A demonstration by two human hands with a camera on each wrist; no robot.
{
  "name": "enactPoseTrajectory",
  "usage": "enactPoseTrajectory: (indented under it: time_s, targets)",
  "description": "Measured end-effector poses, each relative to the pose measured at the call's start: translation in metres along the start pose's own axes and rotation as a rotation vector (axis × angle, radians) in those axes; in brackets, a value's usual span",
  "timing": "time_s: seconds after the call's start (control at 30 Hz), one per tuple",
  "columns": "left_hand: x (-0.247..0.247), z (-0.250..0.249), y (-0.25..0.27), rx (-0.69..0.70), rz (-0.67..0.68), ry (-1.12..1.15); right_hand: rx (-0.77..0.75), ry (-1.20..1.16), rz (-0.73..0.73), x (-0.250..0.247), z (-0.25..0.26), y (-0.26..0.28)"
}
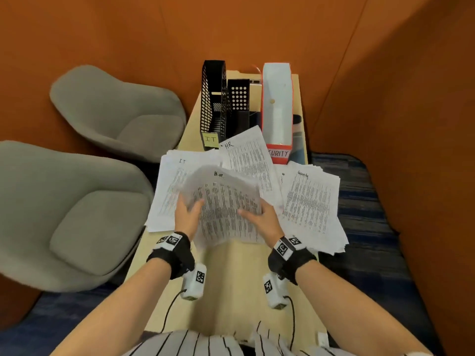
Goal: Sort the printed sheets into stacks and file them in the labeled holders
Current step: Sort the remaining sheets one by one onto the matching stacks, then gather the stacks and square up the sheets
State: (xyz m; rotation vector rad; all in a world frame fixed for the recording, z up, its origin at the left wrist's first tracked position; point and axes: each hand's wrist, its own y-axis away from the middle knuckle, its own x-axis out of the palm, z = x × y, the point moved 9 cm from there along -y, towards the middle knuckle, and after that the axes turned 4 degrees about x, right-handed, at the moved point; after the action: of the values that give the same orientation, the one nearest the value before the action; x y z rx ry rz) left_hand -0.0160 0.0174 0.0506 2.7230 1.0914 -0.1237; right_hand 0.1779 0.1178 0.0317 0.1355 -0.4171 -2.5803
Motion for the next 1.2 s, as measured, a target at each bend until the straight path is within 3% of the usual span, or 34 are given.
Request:
enactPoseTrajectory:
  time_s: [0.13, 0.23, 0.3, 0.37, 0.43, 0.53, 0.67, 0.77, 0.87, 0.97, 1.03, 1.1, 1.2]
  targets:
    - [0.006, -0.016, -0.022, 0.064, 0.037, 0.066, 0.055, -0.101, -0.142, 0.001, 0.0, -0.016]
    - [0.001, -0.04, -0.039, 0.14, 0.054, 0.116, 0.056, -0.171, -0.144, 0.006, 0.008, -0.027]
    - [0.0, -0.011, -0.046, 0.03, 0.159, 0.106, 0.153, -0.076, -0.122, 0.012, -0.02, -0.032]
    - [0.005, 0.045, -0.048, -0.156, 0.352, -0.031, 0.3, 0.197, -0.103, 0.02, -0.067, -0.036]
    - [0.003, 0.084, -0.054, -0.198, 0.475, -0.217, 0.4, 0.42, -0.128, 0.025, -0.09, -0.041]
    - [-0.013, 0.072, -0.098, -0.13, 0.403, -0.257, 0.357, 0.464, -0.203, 0.035, -0.068, -0.083]
    - [-0.039, 0.022, -0.172, -0.03, 0.252, -0.079, 0.146, 0.434, -0.281, 0.058, -0.011, -0.144]
    - [-0.051, 0.036, -0.209, -0.097, 0.295, 0.015, 0.25, 0.314, -0.161, 0.088, -0.024, -0.169]
    - [-0.05, 0.072, -0.226, -0.182, 0.426, -0.144, 0.362, 0.431, -0.094, 0.098, -0.041, -0.17]
    - [-0.057, 0.086, -0.235, -0.2, 0.315, -0.166, 0.374, 0.505, -0.17, 0.07, -0.031, -0.17]
    - [-0.057, 0.099, -0.237, -0.246, 0.239, -0.168, 0.409, 0.522, -0.313, 0.027, -0.024, -0.172]
    - [-0.044, 0.114, -0.235, -0.321, 0.28, -0.223, 0.466, 0.575, -0.448, -0.023, -0.023, -0.174]
    - [-0.029, 0.131, -0.226, -0.434, 0.35, -0.348, 0.598, 0.627, -0.522, -0.076, -0.031, -0.172]
